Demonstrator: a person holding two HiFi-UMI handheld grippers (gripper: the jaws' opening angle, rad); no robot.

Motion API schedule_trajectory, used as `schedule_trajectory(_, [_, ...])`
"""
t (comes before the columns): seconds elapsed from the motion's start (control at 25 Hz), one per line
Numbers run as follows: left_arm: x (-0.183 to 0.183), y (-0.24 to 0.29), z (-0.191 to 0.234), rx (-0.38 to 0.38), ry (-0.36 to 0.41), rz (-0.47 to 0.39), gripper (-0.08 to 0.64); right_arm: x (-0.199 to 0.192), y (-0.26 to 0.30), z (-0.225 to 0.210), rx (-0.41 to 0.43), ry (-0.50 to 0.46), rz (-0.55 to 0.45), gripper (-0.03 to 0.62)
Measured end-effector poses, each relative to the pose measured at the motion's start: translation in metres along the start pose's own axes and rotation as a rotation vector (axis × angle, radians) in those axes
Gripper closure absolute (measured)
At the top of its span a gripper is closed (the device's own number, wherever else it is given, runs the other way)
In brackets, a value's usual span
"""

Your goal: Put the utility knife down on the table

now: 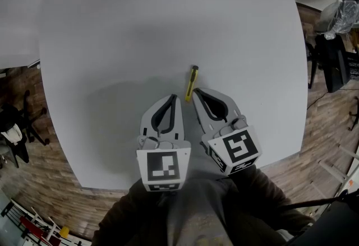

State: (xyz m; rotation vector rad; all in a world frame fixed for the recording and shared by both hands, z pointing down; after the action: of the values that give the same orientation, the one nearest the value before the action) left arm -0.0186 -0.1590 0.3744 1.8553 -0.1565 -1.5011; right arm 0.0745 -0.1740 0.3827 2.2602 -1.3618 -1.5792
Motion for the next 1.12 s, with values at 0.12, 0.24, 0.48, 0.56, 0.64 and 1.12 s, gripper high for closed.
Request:
schedule_trajectory(0.12, [0.004,-0.007,0.001,0.004,0.004,-0.015,0.558,0.006,-0.004,0.007,0.01,-0.005,-0.019,0.591])
schedule_trajectory(0.24, [0.009,-0.017,0.002,0.01,0.014,-0.034,0.558,0.011,-0.011,0.019,0.022,-0.016,-0.04,0.591])
schedule_trajectory(0.48, [0.017,-0.044,-0.001,0.019,0.038,-0.075,0.558,0.015,-0.028,0.044,0.038,-0.042,-0.082,0.591])
schedule_trajectory(0.56, [0.019,-0.057,-0.003,0.023,0.046,-0.088,0.558,0.016,-0.036,0.054,0.043,-0.052,-0.096,0.591])
schedule_trajectory(0.64, [0.019,-0.069,-0.005,0.028,0.055,-0.103,0.558,0.015,-0.044,0.064,0.052,-0.064,-0.11,0.591])
schedule_trajectory(1.12, [0.038,-0.123,-0.013,0.061,0.103,-0.2,0.558,0.025,-0.085,0.108,0.086,-0.12,-0.193,0.591])
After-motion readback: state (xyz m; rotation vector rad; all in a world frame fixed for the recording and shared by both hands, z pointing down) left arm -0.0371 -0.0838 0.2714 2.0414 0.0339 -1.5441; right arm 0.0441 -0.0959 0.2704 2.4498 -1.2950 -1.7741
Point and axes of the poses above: the fingertips, and each gripper's own axes: y forward along the fingers, z to its left, x out of its top, the point moved 5 cm from there along -y, backward along the fingers, and after that the axes turned 14 degrees about y, right-handed, at the moved point
